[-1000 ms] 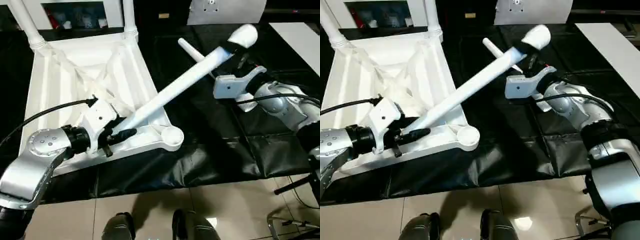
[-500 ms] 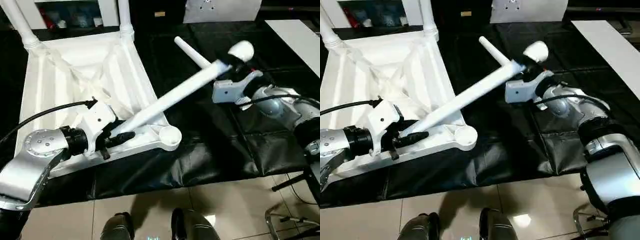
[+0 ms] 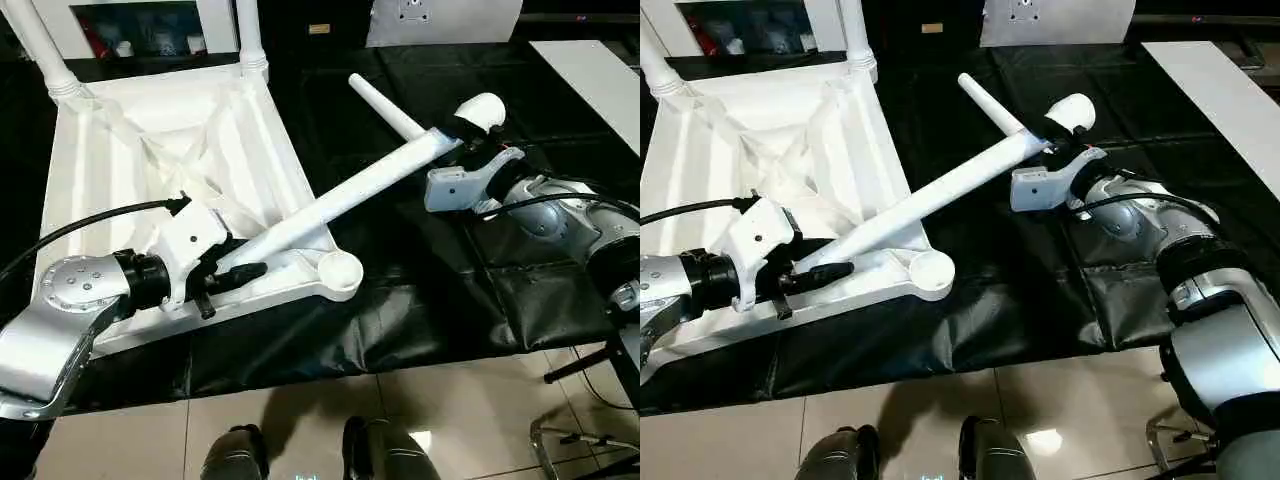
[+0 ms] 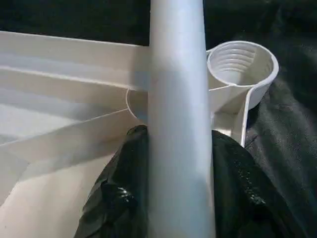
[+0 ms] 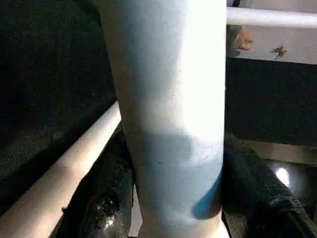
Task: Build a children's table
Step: Insert table leg to table base
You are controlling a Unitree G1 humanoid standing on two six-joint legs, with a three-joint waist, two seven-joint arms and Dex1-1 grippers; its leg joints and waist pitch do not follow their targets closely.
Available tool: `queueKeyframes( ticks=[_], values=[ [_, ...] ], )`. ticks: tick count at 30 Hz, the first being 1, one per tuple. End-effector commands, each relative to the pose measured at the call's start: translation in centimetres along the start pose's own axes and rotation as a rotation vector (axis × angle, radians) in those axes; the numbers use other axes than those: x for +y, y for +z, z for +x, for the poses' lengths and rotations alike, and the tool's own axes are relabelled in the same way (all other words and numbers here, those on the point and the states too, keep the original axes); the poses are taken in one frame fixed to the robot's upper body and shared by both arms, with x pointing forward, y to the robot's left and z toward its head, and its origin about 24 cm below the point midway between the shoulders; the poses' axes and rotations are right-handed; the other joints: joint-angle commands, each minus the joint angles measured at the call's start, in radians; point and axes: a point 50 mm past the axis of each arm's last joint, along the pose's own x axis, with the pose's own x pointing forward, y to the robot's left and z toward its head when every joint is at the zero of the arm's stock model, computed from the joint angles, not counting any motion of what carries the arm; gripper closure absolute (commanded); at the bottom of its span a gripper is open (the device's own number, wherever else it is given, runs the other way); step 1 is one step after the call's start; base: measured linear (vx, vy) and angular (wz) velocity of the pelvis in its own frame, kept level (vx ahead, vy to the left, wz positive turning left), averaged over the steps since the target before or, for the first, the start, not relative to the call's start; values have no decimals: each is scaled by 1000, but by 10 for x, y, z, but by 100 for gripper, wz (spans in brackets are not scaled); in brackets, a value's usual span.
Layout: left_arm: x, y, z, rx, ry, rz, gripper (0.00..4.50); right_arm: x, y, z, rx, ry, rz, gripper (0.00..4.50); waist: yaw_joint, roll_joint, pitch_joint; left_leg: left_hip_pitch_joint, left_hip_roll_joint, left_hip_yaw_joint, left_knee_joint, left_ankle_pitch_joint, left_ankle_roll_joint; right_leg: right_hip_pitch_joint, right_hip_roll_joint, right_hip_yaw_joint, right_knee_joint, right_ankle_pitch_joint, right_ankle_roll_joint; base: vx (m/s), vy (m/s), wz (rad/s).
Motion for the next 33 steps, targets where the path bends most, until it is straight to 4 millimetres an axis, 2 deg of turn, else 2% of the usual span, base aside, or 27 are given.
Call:
queueKeyframes(
  ticks=[1, 4, 6, 9, 11, 13, 16, 17, 19, 20, 27, 30, 31, 32, 33],
  values=[
    [4, 16, -5, -75, 22, 53, 314, 0, 0, 0, -5, 13, 0, 252, 0, -12, -101, 12, 31, -7, -53, -190, 70, 71, -68, 65, -68, -299, -175, 0, 0, 0],
    [4, 17, -6, -91, 15, 37, 314, 1, -1, 0, -3, 15, 1, 253, 0, -12, -101, 12, 30, -6, -53, -187, 70, 72, -68, 65, -67, -291, -179, 0, 0, 0],
    [2, 14, -7, -76, -13, 24, 244, 3, -2, -1, 4, 21, 3, 254, 0, -10, -100, 13, 30, -6, -53, -194, 70, 71, -68, 65, -68, -299, -178, 0, 0, 0],
    [2, 12, -8, -66, -14, 24, 242, 3, -3, -2, 12, 23, 5, 254, 0, -11, -100, 12, 31, -7, -54, -193, 69, 72, -68, 65, -67, -291, -183, 0, 0, 0],
    [2, 10, -9, -51, -13, 24, 203, 5, -5, -4, 19, 28, 9, 256, -1, -11, -100, 12, 31, -7, -53, -195, 70, 71, -68, 65, -68, -294, -181, 0, 0, 0],
    [2, 8, -8, -45, -13, 21, 198, 8, -5, -5, 23, 39, 13, 257, 0, -9, -99, 12, 30, -7, -54, -197, 69, 71, -68, 65, -69, -301, -177, 0, 0, 0],
    [-1, 7, -6, -58, -25, 10, 159, 12, -5, -7, 27, 50, 26, 257, 0, -10, -99, 12, 30, -7, -54, -199, 69, 71, -68, 65, -68, -303, -176, 0, 0, 0],
    [-2, 7, -6, -57, -28, 10, 154, 12, -5, -7, 28, 51, 27, 257, 1, -6, -98, 13, 31, -8, -54, -201, 67, 70, -68, 65, -69, -306, -176, 0, 0, 0],
    [-2, 6, -6, -64, -24, 9, 150, 14, -7, -9, 37, 65, 26, 257, 0, -9, -100, 12, 30, -7, -54, -200, 68, 72, -68, 65, -68, -302, -177, 0, 0, 0],
    [-2, 6, -6, -69, -21, 8, 126, 15, -7, -9, 40, 69, 26, 257, 0, -9, -99, 13, 31, -7, -54, -203, 68, 71, -68, 65, -69, -304, -178, 0, 0, 0],
    [6, 28, -11, -316, 6, -97, 75, 20, -14, -15, 78, 97, 33, 257, 0, -10, -99, 10, 28, -6, -52, -205, 68, 73, -65, 63, -70, -295, -189, 0, 0, 0],
    [12, 37, -14, -456, 53, -174, 61, 20, -16, -16, 101, 93, 72, 257, -1, -8, -99, 13, 28, -5, -50, -217, 72, 71, -64, 63, -71, -298, -191, 0, 0, 0],
    [24, 43, -18, -573, 147, -248, 60, 21, -19, -18, 130, 82, 132, 257, -2, -12, -99, 10, 26, -3, -48, -221, 75, 72, -64, 63, -71, -304, -186, 0, 0, 0],
    [24, 43, -18, -573, 147, -248, 60, 21, -19, -18, 130, 82, 132, 257, -3, -14, -98, 10, 24, -1, -47, -228, 78, 71, -61, 62, -75, -314, -183, 0, 0, 0],
    [40, 43, -24, -633, 271, -309, 59, 20, -23, -20, 169, 56, 245, 257, -2, -11, -101, 8, 25, -3, -45, -232, 80, 72, -61, 62, -70, -315, -179, 0, 0, 0]
  ],
)
